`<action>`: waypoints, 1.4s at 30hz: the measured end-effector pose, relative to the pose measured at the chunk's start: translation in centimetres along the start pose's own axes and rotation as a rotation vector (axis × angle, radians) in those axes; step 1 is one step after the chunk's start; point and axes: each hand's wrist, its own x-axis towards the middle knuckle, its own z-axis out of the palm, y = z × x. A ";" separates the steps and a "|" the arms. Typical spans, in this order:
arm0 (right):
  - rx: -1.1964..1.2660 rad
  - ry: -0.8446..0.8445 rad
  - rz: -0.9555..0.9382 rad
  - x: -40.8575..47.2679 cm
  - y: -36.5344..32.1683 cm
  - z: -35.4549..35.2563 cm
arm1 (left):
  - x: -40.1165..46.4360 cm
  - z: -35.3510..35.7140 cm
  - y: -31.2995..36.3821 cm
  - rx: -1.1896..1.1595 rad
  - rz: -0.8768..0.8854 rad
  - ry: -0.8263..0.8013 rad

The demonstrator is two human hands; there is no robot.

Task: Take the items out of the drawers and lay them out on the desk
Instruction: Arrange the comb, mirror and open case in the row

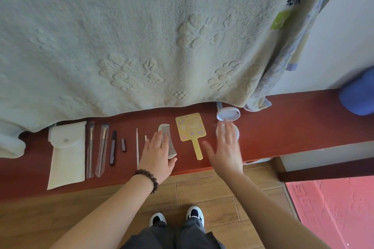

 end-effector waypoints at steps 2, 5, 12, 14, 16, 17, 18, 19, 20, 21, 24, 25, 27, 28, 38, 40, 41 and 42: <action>-0.054 -0.195 -0.195 -0.9 -2.3 0.8 | -0.7 0.2 0.3 0.038 0.027 0.026; -0.153 -0.363 -0.230 -1.0 -3.7 2.8 | -1.4 0.8 0.9 0.117 0.016 -0.013; -0.216 -0.445 -0.192 -0.7 -3.3 3.7 | -1.0 1.6 1.0 0.185 0.028 -0.098; -0.217 -0.445 -0.162 -1.0 -2.8 3.2 | -0.6 1.7 1.0 0.181 0.048 -0.100; -0.208 -0.420 -0.128 -1.1 -2.2 2.8 | -0.2 1.7 1.2 0.175 0.060 -0.104; -0.207 -0.412 -0.115 -1.1 -1.9 2.6 | 0.0 1.8 1.4 0.172 0.063 -0.106; -0.208 -0.410 -0.105 -1.0 -1.7 2.6 | 0.2 1.8 1.6 0.165 0.063 -0.107; -0.207 -0.414 -0.101 -0.7 -1.6 2.6 | 0.4 1.9 1.8 0.158 0.060 -0.109; -0.207 -0.419 -0.097 -0.5 -1.5 2.5 | 0.5 1.9 1.9 0.150 0.058 -0.109; -0.207 -0.425 -0.094 -0.3 -1.4 2.5 | 0.6 1.9 2.0 0.142 0.058 -0.104; -0.211 -0.448 -0.090 0.0 -1.6 2.6 | 0.1 1.6 1.9 0.085 0.036 -0.045; -0.207 -0.448 -0.083 0.0 -1.7 2.5 | -0.3 1.3 1.7 0.053 0.016 -0.011; -0.175 -0.410 -0.072 -0.1 -2.2 2.4 | -1.3 0.9 0.9 -0.009 -0.041 0.063; -0.146 -0.367 -0.079 -0.2 -2.8 2.4 | -1.9 0.7 0.3 -0.030 -0.075 0.102; -0.036 -0.352 -0.336 -3.1 -14.5 6.1 | -6.3 -0.6 -9.7 -0.021 -0.281 0.286; -0.075 -0.374 -0.320 -3.2 -15.9 7.3 | -6.2 -0.6 -11.1 -0.002 -0.236 0.253; -0.097 -0.383 -0.301 -3.1 -16.4 8.0 | -6.1 -0.6 -11.6 0.004 -0.191 0.222; -0.122 -0.393 -0.281 -3.1 -16.8 8.6 | -5.9 -0.4 -11.9 0.010 -0.140 0.185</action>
